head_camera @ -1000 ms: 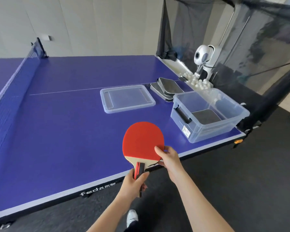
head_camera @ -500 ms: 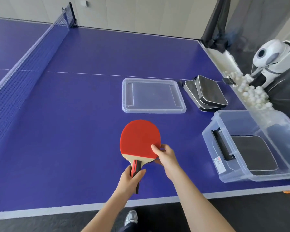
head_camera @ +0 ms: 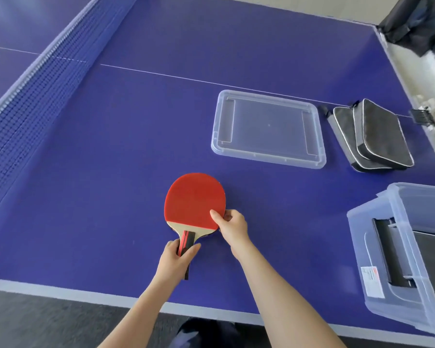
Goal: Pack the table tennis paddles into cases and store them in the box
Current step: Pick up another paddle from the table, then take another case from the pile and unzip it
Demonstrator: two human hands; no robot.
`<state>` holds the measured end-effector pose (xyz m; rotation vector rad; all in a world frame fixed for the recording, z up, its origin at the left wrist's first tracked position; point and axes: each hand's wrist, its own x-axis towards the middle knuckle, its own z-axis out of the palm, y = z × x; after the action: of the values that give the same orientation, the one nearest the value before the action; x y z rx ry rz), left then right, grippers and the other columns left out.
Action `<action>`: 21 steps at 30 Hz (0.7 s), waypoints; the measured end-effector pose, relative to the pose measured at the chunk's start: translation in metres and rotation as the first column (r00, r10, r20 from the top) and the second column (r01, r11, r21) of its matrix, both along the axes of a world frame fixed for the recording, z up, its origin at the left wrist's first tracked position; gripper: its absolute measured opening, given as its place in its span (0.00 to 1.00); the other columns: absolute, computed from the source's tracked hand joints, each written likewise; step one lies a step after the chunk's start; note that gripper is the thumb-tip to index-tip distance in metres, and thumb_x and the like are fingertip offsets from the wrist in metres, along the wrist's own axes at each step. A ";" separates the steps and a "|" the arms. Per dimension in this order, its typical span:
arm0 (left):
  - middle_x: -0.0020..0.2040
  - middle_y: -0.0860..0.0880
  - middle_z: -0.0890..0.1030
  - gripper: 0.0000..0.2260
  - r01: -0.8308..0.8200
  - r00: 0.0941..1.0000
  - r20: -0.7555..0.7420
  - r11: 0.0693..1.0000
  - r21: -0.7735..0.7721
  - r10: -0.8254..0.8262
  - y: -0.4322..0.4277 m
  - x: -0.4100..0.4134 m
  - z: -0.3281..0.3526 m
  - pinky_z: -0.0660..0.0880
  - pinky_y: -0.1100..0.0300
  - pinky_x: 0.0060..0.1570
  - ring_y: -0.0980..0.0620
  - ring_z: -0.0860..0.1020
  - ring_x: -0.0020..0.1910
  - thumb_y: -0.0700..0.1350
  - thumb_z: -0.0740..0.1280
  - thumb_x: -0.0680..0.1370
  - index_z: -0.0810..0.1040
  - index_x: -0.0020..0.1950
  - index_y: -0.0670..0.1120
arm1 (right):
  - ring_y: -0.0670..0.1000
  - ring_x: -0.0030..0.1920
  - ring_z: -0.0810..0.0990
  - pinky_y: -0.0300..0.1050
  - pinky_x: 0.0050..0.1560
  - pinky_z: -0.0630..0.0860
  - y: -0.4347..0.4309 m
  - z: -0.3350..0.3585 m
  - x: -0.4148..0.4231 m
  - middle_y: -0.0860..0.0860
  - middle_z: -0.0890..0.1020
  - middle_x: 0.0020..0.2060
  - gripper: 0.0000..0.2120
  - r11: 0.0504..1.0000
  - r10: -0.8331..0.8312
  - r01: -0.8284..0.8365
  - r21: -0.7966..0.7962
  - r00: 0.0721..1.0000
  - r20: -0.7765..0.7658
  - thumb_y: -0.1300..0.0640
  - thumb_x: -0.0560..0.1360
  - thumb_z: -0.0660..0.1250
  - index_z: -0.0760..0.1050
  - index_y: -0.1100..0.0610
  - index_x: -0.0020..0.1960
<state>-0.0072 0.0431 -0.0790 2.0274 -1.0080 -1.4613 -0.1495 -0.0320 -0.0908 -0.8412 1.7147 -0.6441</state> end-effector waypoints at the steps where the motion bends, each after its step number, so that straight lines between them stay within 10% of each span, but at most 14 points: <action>1: 0.41 0.46 0.69 0.16 -0.008 1.000 0.016 1.000 -0.007 0.008 -0.001 0.001 -0.002 0.67 0.61 0.32 0.51 0.68 0.33 0.51 0.67 0.77 0.67 0.40 0.41 | 0.49 0.51 0.79 0.45 0.52 0.77 -0.001 -0.002 0.002 0.49 0.81 0.48 0.14 1.000 0.000 0.000 -0.001 1.000 -0.009 0.46 0.72 0.71 0.75 0.55 0.51; 11: 0.38 0.46 0.73 0.10 -0.092 0.993 0.068 0.994 -0.053 0.096 -0.006 0.006 -0.005 0.67 0.71 0.21 0.52 0.70 0.30 0.49 0.69 0.76 0.74 0.48 0.43 | 0.47 0.45 0.77 0.37 0.41 0.71 -0.008 -0.014 0.015 0.45 0.77 0.40 0.16 0.999 0.015 -0.017 -0.028 0.996 -0.085 0.47 0.71 0.72 0.73 0.57 0.49; 21: 0.46 0.46 0.71 0.16 -0.070 0.953 0.285 0.991 -0.112 0.099 -0.005 0.004 -0.012 0.66 0.63 0.32 0.48 0.72 0.37 0.48 0.71 0.75 0.73 0.41 0.36 | 0.52 0.48 0.77 0.45 0.46 0.74 -0.006 -0.021 0.019 0.54 0.78 0.48 0.20 0.995 0.062 -0.080 -0.064 0.969 -0.241 0.44 0.70 0.72 0.73 0.59 0.49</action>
<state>-0.0031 0.0382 -0.0910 2.2240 -1.0697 -1.0667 -0.1301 -0.0385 -0.1118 -1.0624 1.8757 -0.5783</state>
